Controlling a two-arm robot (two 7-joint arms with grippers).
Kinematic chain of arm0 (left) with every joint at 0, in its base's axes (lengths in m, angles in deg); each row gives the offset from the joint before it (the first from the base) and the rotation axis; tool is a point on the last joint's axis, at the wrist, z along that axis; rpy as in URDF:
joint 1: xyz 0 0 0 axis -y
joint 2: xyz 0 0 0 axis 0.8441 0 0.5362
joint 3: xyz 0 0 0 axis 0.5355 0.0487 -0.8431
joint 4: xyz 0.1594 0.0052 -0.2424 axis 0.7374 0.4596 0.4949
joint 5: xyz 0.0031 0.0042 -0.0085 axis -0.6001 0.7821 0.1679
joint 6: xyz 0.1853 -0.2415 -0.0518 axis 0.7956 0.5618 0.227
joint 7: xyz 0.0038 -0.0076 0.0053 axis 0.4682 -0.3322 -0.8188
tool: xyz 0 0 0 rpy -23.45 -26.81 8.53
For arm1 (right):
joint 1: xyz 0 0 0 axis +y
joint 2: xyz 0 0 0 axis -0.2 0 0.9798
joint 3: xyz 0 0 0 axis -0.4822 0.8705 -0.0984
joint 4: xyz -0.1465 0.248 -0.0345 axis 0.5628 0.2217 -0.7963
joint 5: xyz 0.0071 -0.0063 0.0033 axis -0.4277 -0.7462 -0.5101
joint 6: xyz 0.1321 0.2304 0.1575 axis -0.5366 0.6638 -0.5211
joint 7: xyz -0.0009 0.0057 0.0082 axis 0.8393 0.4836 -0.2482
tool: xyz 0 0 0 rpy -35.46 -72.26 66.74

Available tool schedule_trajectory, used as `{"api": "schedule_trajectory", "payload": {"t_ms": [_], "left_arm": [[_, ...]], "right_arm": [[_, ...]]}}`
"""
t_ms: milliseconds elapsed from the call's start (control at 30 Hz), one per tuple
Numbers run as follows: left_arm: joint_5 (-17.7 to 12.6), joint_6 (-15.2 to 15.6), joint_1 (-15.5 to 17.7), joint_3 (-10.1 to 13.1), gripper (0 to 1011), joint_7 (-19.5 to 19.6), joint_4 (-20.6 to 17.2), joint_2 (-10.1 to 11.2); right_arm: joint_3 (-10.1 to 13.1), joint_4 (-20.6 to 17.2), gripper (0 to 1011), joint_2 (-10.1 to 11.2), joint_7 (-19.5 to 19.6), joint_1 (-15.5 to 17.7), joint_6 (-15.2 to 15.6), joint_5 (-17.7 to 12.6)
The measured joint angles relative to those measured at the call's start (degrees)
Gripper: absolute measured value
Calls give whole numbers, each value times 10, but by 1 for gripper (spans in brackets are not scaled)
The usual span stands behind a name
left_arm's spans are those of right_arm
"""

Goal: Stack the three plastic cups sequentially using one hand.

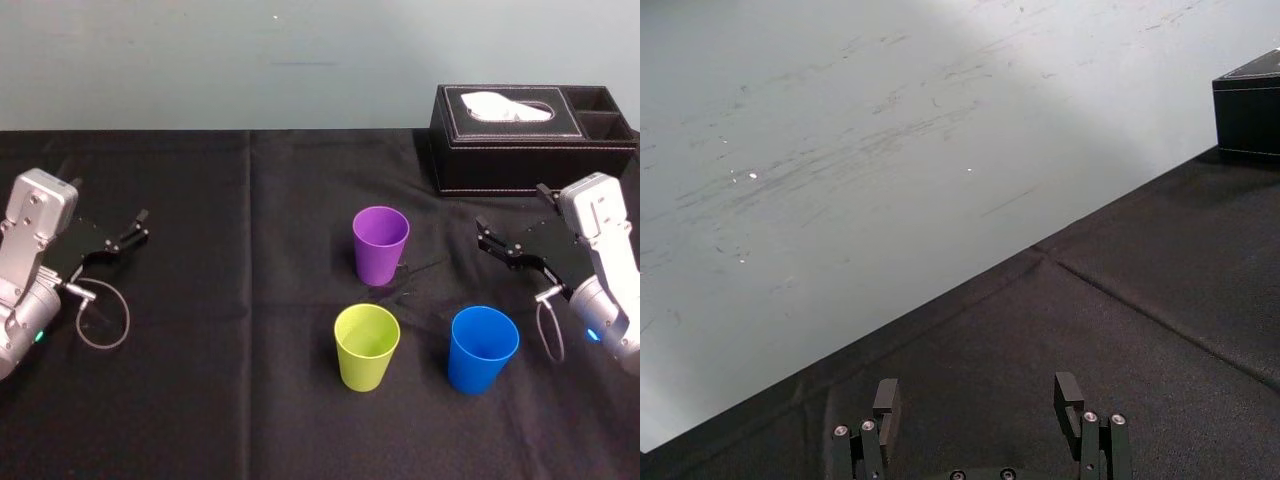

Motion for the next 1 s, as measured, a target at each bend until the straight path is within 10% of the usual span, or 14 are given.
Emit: {"api": "schedule_trajectory", "payload": {"t_ms": [1000], "left_arm": [[0, 0, 0, 0, 1011, 0, 0, 0]], "right_arm": [[0, 0, 1003, 0, 0, 0, 0, 0]]}}
